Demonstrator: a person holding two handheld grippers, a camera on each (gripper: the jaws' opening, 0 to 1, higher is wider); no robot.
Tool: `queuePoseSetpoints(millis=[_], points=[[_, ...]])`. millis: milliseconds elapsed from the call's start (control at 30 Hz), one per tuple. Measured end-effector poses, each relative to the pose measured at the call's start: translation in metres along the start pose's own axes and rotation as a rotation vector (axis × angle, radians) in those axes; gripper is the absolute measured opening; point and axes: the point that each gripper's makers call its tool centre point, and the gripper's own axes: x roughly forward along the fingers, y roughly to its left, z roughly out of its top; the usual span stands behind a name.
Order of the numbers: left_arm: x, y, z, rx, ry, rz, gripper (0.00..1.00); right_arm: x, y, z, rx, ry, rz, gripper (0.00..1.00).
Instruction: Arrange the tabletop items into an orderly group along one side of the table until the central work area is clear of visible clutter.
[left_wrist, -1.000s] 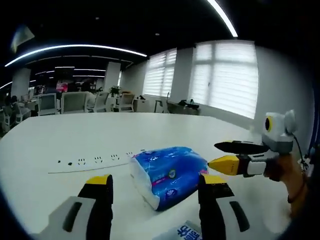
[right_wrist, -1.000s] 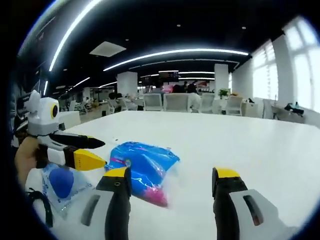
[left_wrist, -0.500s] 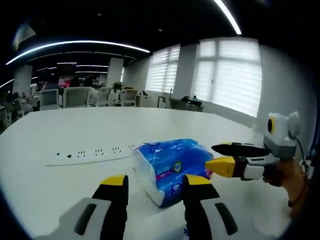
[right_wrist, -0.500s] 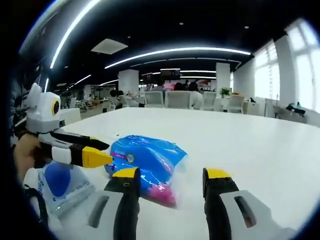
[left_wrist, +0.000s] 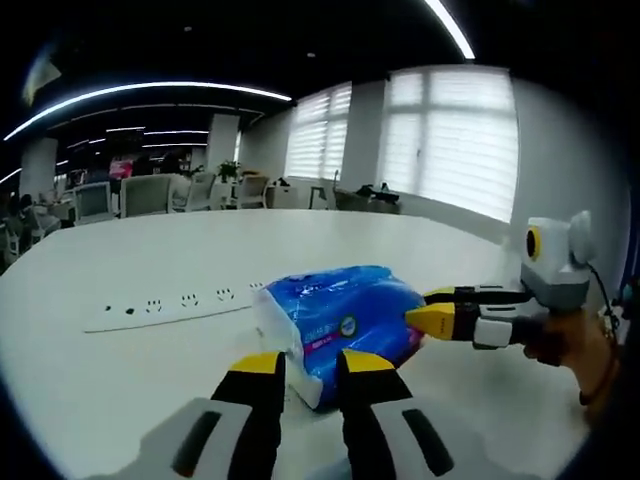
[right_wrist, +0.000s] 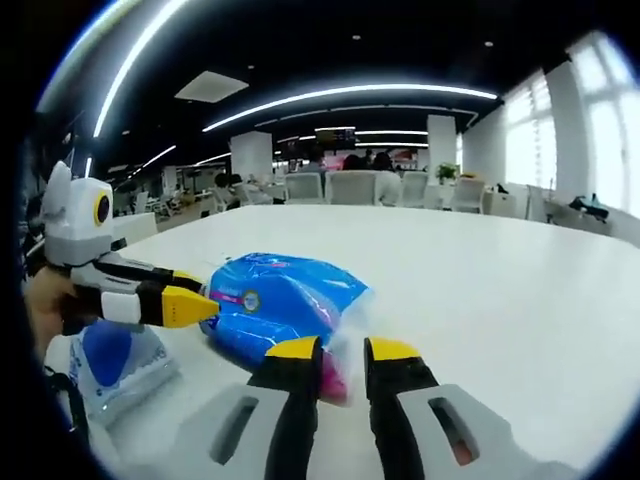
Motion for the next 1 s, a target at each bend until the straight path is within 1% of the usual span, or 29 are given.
queuePoseSetpoints(millis=[133,200,267,433,567,600,633,667,700,1000], points=[[0.000,0.001,-0.002,0.031,0.013,0.011,0.15,0.000,0.001,-0.001,0.005,0.001,-0.001,0.11],[-0.001,0.001,-0.003,0.023,0.014,0.007,0.15,0.001,0.004,-0.002,-0.004,0.004,0.004,0.12],[-0.001,0.002,-0.004,0.019,0.021,0.008,0.14,0.001,0.006,-0.003,-0.019,0.008,0.001,0.10],[-0.002,0.002,-0.004,0.025,0.027,-0.001,0.12,0.000,0.006,-0.003,-0.020,0.011,-0.004,0.06],[-0.003,0.001,-0.004,0.034,0.028,0.002,0.08,-0.002,0.009,-0.002,-0.049,0.013,-0.007,0.02],[-0.004,0.000,-0.004,0.040,0.025,0.003,0.07,-0.002,0.009,-0.002,-0.051,0.013,-0.008,0.02],[-0.004,0.000,-0.003,0.042,0.023,0.004,0.03,-0.003,0.010,-0.002,-0.057,0.013,-0.008,0.01],[-0.004,0.001,-0.001,0.034,0.013,0.008,0.02,-0.003,0.011,-0.002,-0.064,0.014,-0.008,0.01],[-0.005,-0.001,0.002,0.037,0.002,0.002,0.02,-0.005,0.008,-0.002,-0.078,0.022,-0.026,0.01],[-0.006,-0.004,0.004,0.051,0.002,0.000,0.01,-0.006,0.005,0.002,-0.078,0.028,-0.033,0.00]])
